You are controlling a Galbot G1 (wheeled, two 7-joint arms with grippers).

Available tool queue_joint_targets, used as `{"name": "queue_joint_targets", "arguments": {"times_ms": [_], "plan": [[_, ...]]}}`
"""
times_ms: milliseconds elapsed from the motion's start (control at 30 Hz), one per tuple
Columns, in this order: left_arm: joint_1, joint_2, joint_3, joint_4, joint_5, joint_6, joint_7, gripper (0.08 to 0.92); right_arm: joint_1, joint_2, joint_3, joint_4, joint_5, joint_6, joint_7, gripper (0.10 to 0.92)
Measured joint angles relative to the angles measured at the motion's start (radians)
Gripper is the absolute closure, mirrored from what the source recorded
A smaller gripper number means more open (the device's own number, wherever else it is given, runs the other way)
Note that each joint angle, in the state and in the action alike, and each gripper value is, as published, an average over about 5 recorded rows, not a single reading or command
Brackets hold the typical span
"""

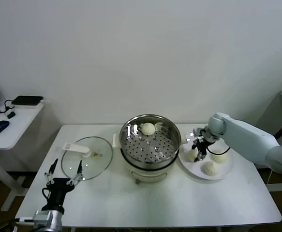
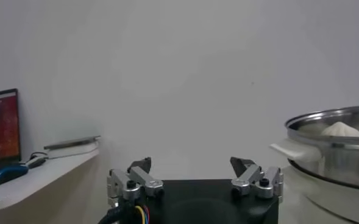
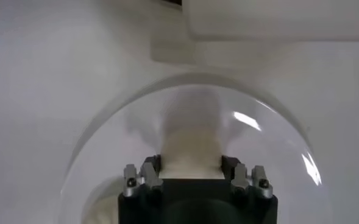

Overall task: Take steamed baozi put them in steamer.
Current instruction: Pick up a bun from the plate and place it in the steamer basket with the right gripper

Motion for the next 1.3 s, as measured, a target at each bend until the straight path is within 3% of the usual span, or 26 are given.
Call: {"name": "queue_joint_targets", "arguments": {"times_ms": [300,667,1000,1300], "plan": [[-0.010,0.000,0.004,0.005,0.012,0.008,-0.005,0.177,0.151,-0.042,-0.097,0.062,0.114,-0.003,-0.021,0.378],[-0.021,0.002,0.018,0.013,0.028,0.016,-0.012,0.177,0.457,-0.022,-0.292,0.121,0.359,-0.009,-0.051,0.372],[-0.022,0.003,0.023,0.002,0.046,0.031,-0.028,0.177,0.582,0.097,-0.353,0.130,0.533,-0.048,-0.046,0.372],[-0.032,-0.002,0.021,-0.022,0.052,0.061,-0.044,0.177,0.568,0.259,-0.351,0.106,0.597,-0.083,-0.020,0.373]]}}
